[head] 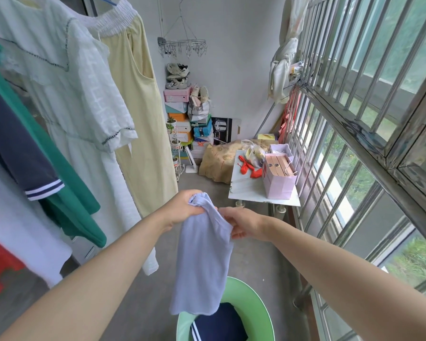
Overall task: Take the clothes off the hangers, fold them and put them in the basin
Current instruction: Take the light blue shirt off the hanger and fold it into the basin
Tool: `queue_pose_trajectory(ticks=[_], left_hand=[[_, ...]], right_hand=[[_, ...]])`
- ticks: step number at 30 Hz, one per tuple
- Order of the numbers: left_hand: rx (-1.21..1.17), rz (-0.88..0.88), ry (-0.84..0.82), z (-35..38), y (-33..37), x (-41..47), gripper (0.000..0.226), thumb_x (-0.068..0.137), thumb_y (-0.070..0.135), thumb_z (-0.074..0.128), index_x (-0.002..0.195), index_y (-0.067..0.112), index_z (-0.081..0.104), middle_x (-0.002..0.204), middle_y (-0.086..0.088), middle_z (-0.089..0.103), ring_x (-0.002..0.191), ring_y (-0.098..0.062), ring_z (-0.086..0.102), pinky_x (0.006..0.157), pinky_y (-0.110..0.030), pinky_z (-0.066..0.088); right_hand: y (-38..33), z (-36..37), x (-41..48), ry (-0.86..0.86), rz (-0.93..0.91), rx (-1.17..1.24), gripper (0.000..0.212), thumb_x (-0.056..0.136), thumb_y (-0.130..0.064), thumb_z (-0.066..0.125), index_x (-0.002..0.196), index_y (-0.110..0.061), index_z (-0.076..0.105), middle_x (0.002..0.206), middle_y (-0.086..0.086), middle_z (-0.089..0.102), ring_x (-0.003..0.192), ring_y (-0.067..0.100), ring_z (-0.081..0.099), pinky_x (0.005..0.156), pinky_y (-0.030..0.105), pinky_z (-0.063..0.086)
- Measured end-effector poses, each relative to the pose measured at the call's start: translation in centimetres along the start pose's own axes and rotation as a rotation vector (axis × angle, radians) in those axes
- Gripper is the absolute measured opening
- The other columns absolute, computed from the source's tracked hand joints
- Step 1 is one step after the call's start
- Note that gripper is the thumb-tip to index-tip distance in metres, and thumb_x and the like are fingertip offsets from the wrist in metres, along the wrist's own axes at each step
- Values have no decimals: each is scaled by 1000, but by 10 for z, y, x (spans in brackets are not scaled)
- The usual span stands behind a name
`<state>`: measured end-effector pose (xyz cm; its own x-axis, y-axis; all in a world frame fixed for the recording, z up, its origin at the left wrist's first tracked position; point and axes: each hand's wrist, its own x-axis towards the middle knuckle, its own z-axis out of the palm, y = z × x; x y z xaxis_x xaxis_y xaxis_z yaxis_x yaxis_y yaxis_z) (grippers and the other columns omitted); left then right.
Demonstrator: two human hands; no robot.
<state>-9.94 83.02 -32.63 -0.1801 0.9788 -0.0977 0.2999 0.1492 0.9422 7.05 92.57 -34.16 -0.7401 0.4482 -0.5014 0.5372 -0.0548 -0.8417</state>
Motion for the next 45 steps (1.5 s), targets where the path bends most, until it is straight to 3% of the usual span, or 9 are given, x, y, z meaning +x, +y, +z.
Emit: queue_pose_trajectory(ticks=[7, 12, 16, 22, 28, 32, 36, 41, 45], left_hand=[[65, 2, -4, -1, -1, 3, 33, 73, 17, 60, 95, -7, 52, 89, -9, 57, 86, -17, 52, 81, -35, 39], [117, 20, 6, 2, 2, 0, 27, 74, 15, 59, 85, -7, 49, 77, -5, 46, 75, -12, 42, 69, -28, 34], [153, 27, 12, 0, -4, -3, 1, 85, -1, 58, 86, 0, 58, 75, 1, 52, 69, -7, 44, 64, -22, 35], [105, 24, -12, -2, 4, -7, 27, 79, 12, 56, 99, -5, 58, 83, -3, 53, 78, -12, 47, 70, -26, 35], [12, 1, -3, -4, 17, -2, 11, 90, -2, 54, 99, -1, 60, 82, 2, 61, 75, -6, 56, 62, -15, 42], [-41, -8, -15, -4, 18, -4, 21, 80, 11, 59, 98, 1, 61, 82, 1, 61, 77, -8, 56, 63, -21, 41], [-98, -15, -44, 0, 21, -7, 23, 74, 15, 57, 96, 10, 64, 83, 3, 63, 76, -7, 59, 59, -17, 43], [-124, -45, -32, -1, 23, -13, 29, 72, 17, 58, 99, 10, 63, 87, -2, 62, 80, -13, 58, 59, -21, 41], [-282, -65, 71, -8, 33, -16, 18, 73, 1, 60, 90, 7, 62, 77, -5, 67, 72, -16, 63, 58, -20, 48]], right_hand=[[0, 7, 2, 228, -46, -252, 20, 86, -11, 55, 70, -19, 45, 69, -2, 45, 56, 10, 46, 50, 18, 40], [6, 0, 4, 406, -112, -547, 15, 78, -10, 57, 89, -18, 61, 85, -4, 57, 80, 14, 54, 62, 24, 44], [3, -19, 0, 567, -176, -492, 14, 77, -12, 56, 77, -25, 62, 78, -5, 61, 70, 14, 56, 56, 23, 45], [9, -28, -3, 266, -171, 76, 16, 80, -25, 49, 78, -11, 56, 85, 10, 51, 81, 28, 40, 75, 31, 35], [34, -29, -3, 32, -114, 186, 69, 62, -77, 57, 111, -30, 64, 125, -7, 62, 118, 13, 55, 110, 37, 30], [50, -19, -9, -107, -123, 135, 67, 65, -53, 72, 128, -41, 50, 132, -17, 56, 127, 8, 47, 109, 39, 29], [65, 2, -5, -26, -165, 128, 53, 75, -14, 78, 123, -20, 57, 121, -5, 66, 113, 11, 61, 100, 30, 46], [80, 24, 0, 78, -99, 233, 40, 73, -24, 77, 110, -13, 68, 111, 0, 71, 102, 13, 67, 87, 23, 51], [72, 28, -1, -24, -56, 363, 47, 71, -28, 67, 115, -10, 65, 115, 7, 69, 109, 24, 64, 97, 34, 49]])
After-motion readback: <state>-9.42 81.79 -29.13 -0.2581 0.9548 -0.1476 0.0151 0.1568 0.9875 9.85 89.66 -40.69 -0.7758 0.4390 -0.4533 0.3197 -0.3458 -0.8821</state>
